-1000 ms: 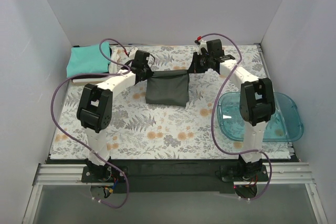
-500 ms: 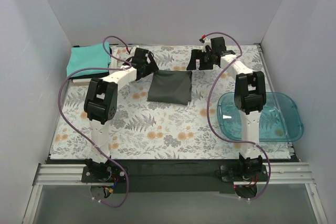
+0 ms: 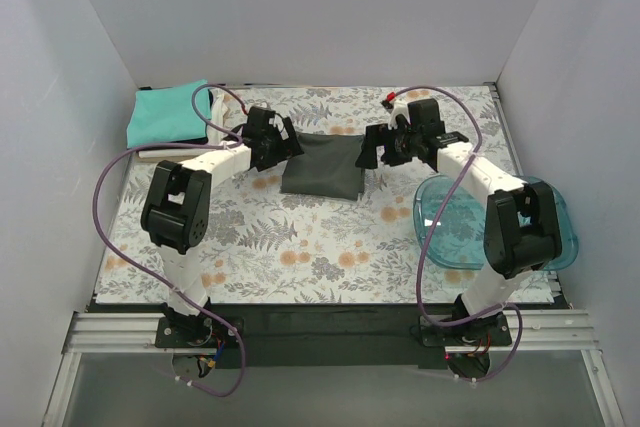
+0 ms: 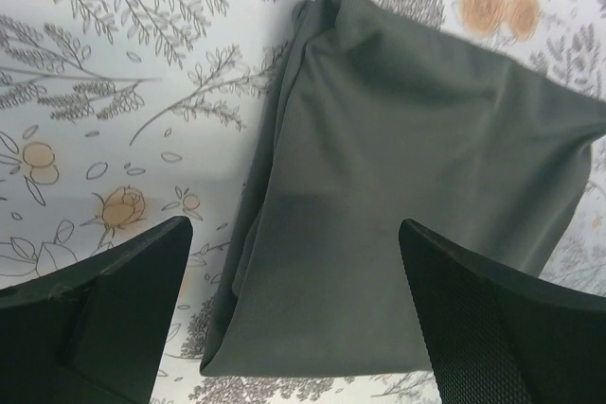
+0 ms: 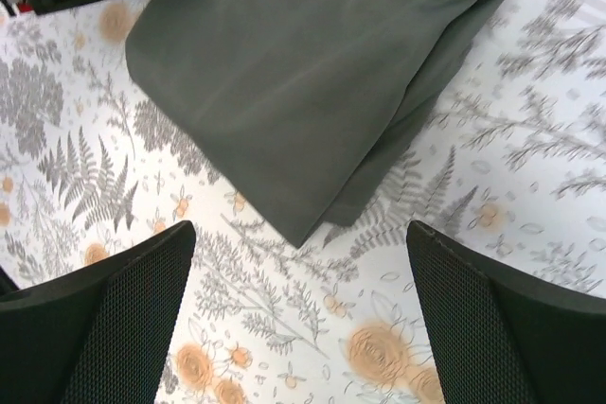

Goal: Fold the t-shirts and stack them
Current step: Neatly place the folded tshirt to the corner

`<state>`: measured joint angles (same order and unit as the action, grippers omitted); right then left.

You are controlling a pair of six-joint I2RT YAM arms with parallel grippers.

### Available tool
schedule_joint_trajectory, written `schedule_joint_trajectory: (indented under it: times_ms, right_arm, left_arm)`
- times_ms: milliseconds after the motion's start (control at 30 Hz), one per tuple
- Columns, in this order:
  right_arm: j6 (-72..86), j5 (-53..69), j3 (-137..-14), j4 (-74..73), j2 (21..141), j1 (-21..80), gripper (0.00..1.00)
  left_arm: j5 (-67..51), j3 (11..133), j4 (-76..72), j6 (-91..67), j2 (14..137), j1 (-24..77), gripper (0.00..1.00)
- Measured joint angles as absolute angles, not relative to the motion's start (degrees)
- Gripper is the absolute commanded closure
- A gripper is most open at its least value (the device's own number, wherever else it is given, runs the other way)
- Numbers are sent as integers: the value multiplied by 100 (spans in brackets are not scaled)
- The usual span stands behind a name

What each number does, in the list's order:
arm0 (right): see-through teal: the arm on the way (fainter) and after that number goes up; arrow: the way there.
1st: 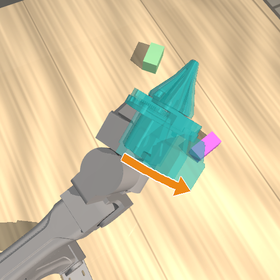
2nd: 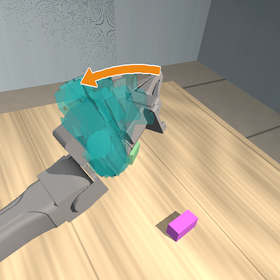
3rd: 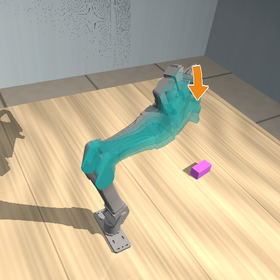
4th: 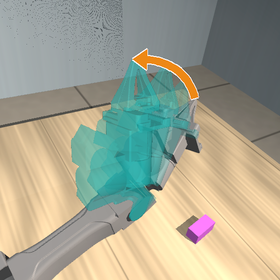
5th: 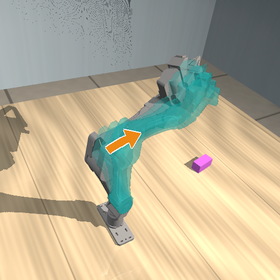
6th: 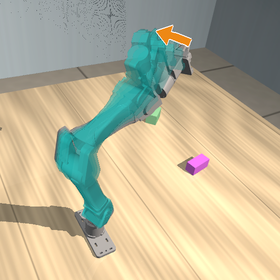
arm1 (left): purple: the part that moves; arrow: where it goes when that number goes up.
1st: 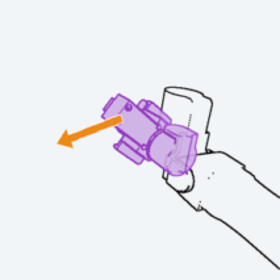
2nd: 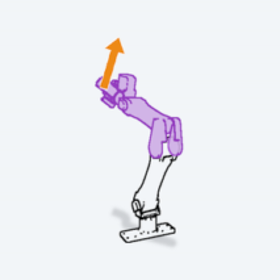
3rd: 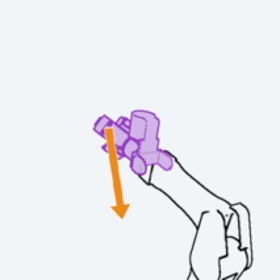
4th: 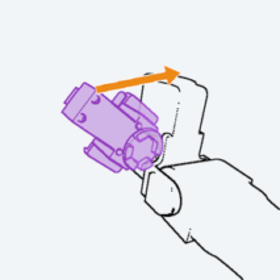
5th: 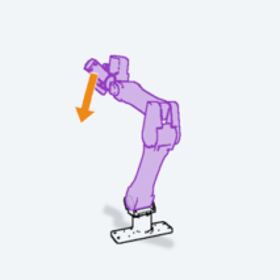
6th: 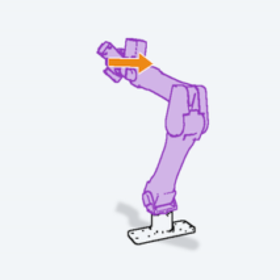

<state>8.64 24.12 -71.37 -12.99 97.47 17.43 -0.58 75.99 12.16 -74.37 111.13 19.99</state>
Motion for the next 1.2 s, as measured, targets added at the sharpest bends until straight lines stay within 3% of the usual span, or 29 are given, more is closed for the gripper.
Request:
schedule_joint_trajectory:
  times_ms: [233,700,833,867,1033,1067,1100,1200]
  right_arm:
    - [980,2292,-6414,-1125,9498,1861,2]
    - [1081,1741,-5653,-952,8477,1861,2]
    - [1081,1636,-5511,-923,8335,1861,2]
    - [1079,1619,-5478,-913,8318,1861,2]
    - [1061,1542,-5297,-915,8162,1861,2]
    - [1052,1514,-5256,-919,8097,1861,2]
    - [1046,1496,-5218,-923,8040,1861,2]
    - [1011,1422,-5109,-913,7854,1861,2]
  left_arm:
    - [-266,7520,1179,-7177,11229,2001,9]
    - [-357,8095,1258,-6785,11878,2213,33]
    - [139,8267,1337,-6661,12009,2493,44]
    - [274,8313,1363,-6648,12044,2569,54]
    - [722,8615,1566,-6700,12276,2744,83]
    - [790,8678,1612,-6707,12324,2751,95]
    - [829,8744,1651,-6751,12361,2751,100]
    - [945,8971,1804,-6779,12488,2759,100]
